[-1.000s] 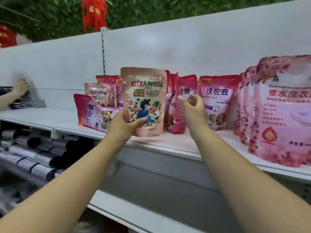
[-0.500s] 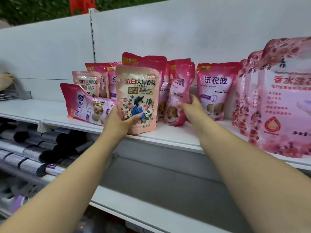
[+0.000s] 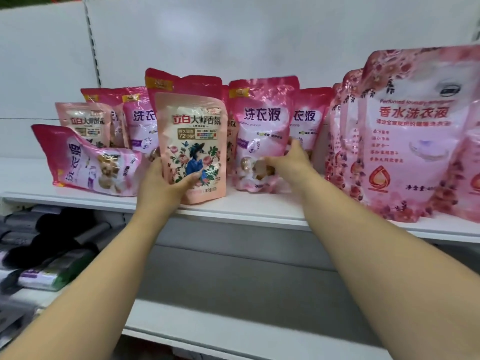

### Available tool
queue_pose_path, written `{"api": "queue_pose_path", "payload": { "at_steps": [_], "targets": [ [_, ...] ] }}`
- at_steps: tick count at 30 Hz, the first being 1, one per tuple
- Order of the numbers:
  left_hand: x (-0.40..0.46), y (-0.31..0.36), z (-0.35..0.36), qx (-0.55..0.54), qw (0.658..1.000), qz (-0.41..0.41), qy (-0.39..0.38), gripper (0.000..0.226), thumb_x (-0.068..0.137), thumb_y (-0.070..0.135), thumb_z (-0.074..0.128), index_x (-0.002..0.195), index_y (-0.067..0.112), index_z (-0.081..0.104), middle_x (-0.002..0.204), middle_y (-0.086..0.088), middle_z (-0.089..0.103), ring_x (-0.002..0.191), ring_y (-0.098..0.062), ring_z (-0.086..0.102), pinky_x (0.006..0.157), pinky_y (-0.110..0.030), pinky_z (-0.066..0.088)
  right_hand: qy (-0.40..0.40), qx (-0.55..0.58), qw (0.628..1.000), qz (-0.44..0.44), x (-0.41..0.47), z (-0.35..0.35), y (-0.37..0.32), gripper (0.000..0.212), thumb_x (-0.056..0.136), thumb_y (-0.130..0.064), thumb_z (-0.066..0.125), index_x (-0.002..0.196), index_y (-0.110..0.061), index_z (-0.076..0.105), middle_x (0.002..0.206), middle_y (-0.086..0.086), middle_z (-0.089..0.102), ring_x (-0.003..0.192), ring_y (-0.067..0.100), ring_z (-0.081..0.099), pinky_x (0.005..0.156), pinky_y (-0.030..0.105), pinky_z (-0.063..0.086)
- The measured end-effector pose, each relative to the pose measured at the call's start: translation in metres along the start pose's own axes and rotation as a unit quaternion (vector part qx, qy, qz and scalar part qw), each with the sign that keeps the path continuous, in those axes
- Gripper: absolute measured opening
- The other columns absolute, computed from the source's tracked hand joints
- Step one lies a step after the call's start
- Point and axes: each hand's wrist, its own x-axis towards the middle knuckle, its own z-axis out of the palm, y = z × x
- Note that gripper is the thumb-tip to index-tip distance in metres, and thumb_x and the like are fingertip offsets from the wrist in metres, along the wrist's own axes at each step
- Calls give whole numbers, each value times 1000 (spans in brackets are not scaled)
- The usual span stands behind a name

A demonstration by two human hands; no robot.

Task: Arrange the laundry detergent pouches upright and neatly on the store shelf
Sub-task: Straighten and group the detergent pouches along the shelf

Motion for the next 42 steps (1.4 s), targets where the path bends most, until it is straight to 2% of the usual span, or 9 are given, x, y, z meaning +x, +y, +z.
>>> {"api": "queue_pose_path", "payload": {
  "at_steps": [3,7,13,21,27,31,34,37,42],
  "targets": [
    [1,1,-2,3,1000,2,-4,46,74,26,75,112,12,53,107,1,64,99,-18,62,87,-38,51,19,50,998,24,6,-2,4,76,77,-10,72,138,-13,27,128,10,52,102,24,56,93,38,49],
    [-1,2,-1,12,1000,8,-6,45,75,26,74,111,11,53,101,2,63,95,-17,61,87,-38,52,-38,2,996,84,5,-1,13,122,70,-20,80,145,-26,-16,152,12,22,133,31,32,110,51,27],
    [-2,1,-4,24,1000,7,-12,47,75,31,74,112,12,53,101,4,63,97,-19,62,88,-42,51,29,16,999,14,10,-7,14,99,74,2,72,147,-24,10,144,9,36,129,26,38,107,39,34],
    [-6,5,-1,26,999,18,12,38,76,28,73,103,13,50,91,7,58,92,-16,57,82,-33,48,101,92,988,66,28,-16,25,63,72,11,68,125,-7,40,123,14,56,110,31,57,92,48,49],
    [-7,0,3,23,999,15,44,33,76,31,73,101,19,56,86,16,60,78,-1,59,63,-18,46,88,69,992,58,47,-20,29,73,76,13,62,138,-13,32,128,12,54,113,28,54,86,36,47],
    [-9,-3,5,31,997,19,71,37,76,34,73,105,17,58,91,12,63,82,-5,60,67,-20,48,91,44,993,61,57,-22,28,78,75,11,64,140,-14,28,131,11,51,114,29,53,86,37,48],
    [-9,-3,6,32,996,22,82,41,76,32,73,109,16,57,98,8,64,86,-9,61,73,-25,50,69,16,992,100,58,-23,27,97,75,-1,71,146,-19,8,136,12,44,112,33,53,90,49,49],
    [-9,-2,8,34,995,24,89,42,76,31,73,111,15,55,96,8,61,87,-11,59,76,-28,48,55,-32,993,95,54,-18,27,108,77,-8,72,147,-18,-10,143,13,35,122,31,46,92,42,45],
    [-10,-3,8,43,994,32,93,45,76,32,73,113,15,55,100,7,60,90,-12,57,78,-29,46,133,-24,991,11,57,-25,30,92,73,7,70,145,-16,18,137,10,46,122,27,48,84,25,40]
  ]
}}
